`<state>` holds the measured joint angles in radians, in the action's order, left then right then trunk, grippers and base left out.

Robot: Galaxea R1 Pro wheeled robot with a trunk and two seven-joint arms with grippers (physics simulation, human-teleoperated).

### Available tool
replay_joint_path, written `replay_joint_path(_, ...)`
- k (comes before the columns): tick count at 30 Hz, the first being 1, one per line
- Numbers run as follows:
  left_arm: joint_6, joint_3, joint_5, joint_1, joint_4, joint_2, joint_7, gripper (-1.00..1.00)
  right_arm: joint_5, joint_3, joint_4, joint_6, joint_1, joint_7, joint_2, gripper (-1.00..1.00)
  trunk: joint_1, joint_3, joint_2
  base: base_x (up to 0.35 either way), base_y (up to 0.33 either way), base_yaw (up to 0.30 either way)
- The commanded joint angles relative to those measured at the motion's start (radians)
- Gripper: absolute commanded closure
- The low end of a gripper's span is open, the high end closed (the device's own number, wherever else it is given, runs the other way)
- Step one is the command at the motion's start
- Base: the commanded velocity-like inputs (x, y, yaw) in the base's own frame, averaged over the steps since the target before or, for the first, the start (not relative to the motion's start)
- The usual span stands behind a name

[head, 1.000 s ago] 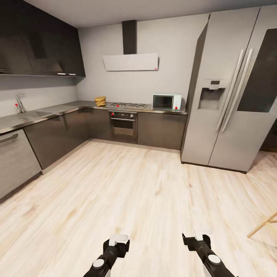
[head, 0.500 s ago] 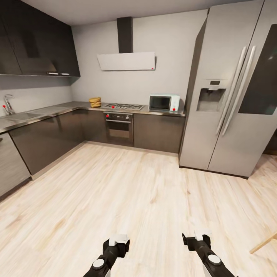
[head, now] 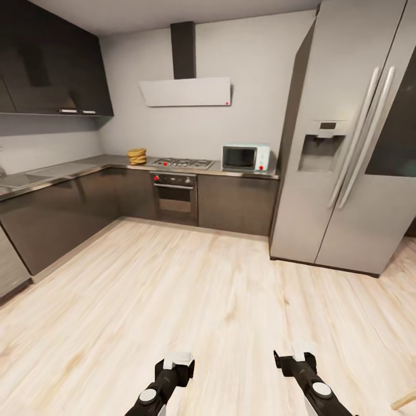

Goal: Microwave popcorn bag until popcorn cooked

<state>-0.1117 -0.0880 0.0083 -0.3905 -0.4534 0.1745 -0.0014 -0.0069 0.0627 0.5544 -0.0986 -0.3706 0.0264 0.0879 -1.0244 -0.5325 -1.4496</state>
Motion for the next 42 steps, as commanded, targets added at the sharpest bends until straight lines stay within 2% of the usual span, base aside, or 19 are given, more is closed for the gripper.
replay_joint_path(1, -0.003, -0.001, 0.001, -0.001, 0.001, 0.0, 0.0, -1.0, -0.001, 0.005, -0.001, -0.003, -0.001, 0.003, 0.001, -1.0, -0.001, -0.001, 0.0, 0.345, 0.111, -0.005)
replay_joint_path(7, -0.003, -0.001, 0.001, -0.001, 0.001, 0.0, -0.001, -1.0, -0.001, 0.005, -0.001, -0.003, -0.001, 0.003, 0.001, -1.0, -0.001, -0.001, 0.0, 0.345, 0.143, -0.013)
replay_joint_path(18, -0.003, -0.001, 0.001, -0.001, 0.001, 0.0, -0.001, -1.0, -0.001, 0.005, -0.001, -0.003, -0.001, 0.003, 0.001, -1.0, -0.001, -0.001, 0.0, 0.345, 0.154, -0.253)
replay_joint_path(37, 0.0, 0.0, 0.002, -0.002, 0.008, 0.0, 0.001, -1.0, -0.012, -0.001, 0.005, -0.003, -0.002, 0.0, 0.002, -1.0, -0.001, -0.001, 0.0, 0.334, 0.202, -0.006)
replay_joint_path(40, 0.002, 0.001, 0.001, 0.031, 0.02, 0.0, 0.003, -1.0, -0.013, -0.005, 0.022, -0.002, -0.002, -0.002, 0.002, -1.0, -0.001, -0.001, 0.0, 0.331, 0.169, 0.0)
replay_joint_path(42, 0.002, -0.001, -0.001, 0.076, 0.043, 0.0, -0.001, -1.0, -0.014, -0.007, 0.036, -0.002, -0.003, -0.003, 0.003, -1.0, -0.001, -0.001, 0.0, 0.31, 0.156, 0.0)
